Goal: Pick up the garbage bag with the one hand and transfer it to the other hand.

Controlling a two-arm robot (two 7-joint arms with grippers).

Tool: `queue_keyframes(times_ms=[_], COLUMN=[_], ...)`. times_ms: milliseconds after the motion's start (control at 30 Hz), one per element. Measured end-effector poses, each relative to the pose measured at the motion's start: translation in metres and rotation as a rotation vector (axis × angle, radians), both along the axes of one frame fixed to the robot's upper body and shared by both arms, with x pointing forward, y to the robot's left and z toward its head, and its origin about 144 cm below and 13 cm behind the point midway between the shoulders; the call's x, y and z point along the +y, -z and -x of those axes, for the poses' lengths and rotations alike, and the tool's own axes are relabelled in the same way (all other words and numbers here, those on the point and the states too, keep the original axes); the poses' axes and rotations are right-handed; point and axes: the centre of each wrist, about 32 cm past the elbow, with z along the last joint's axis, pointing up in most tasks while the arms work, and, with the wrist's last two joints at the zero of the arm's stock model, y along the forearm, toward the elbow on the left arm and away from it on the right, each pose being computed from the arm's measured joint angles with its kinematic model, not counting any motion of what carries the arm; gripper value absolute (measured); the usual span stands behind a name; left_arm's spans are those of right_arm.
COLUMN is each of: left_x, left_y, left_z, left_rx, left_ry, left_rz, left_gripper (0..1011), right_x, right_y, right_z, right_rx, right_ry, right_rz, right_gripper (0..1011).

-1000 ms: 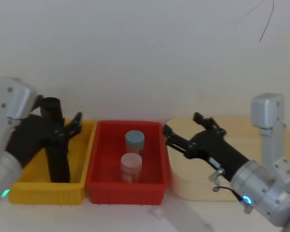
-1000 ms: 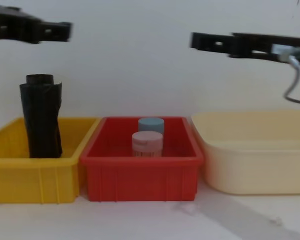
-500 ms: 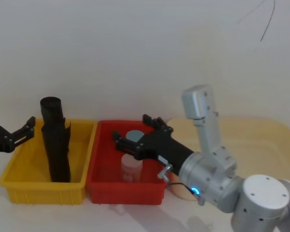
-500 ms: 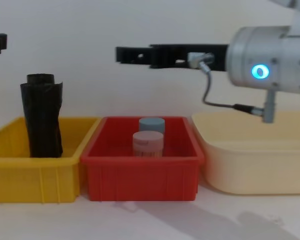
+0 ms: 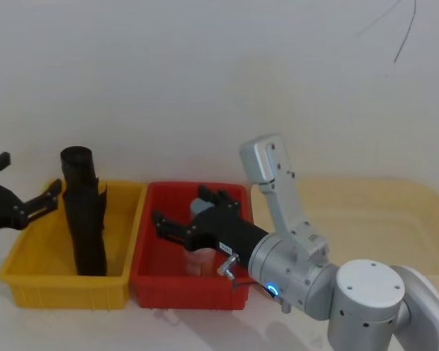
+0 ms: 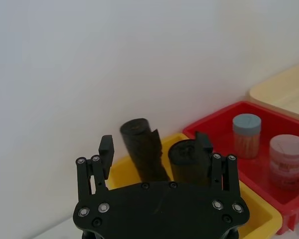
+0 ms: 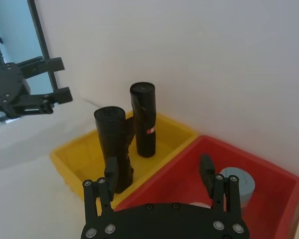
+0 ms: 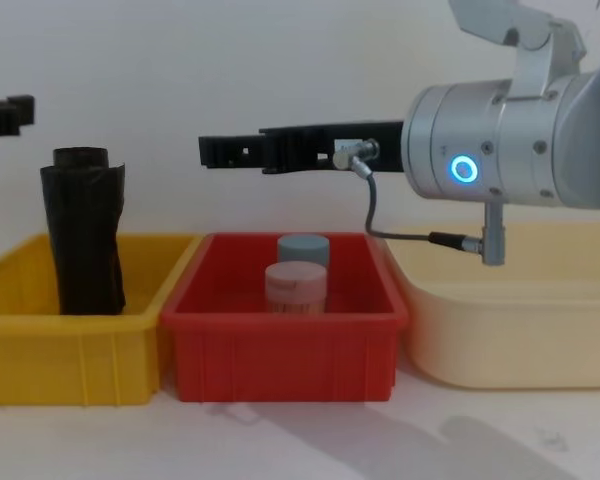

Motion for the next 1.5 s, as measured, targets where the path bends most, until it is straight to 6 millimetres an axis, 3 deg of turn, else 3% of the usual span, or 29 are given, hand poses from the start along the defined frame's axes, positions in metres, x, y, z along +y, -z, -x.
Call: queue_keyframes(times_ms=[833,1500], left_x=[-0.007,-0.023], left_y=[0.038,0.050], left_z=[-0.032,-0.057], left_rx=[0.108,0.168], left_ry=[0.082,0.124], left_rz=[0.026,0.044], left_gripper=[1001,1001], right_x=[-0.005,-0.015], right_y=[0.007,0.012], right_z=[-0.009,-0.025], right_rx=[0.062,0.094], right_ry=[-0.010,-0.010], right_rz=[0.052,0.086], right_gripper=[1001,1001])
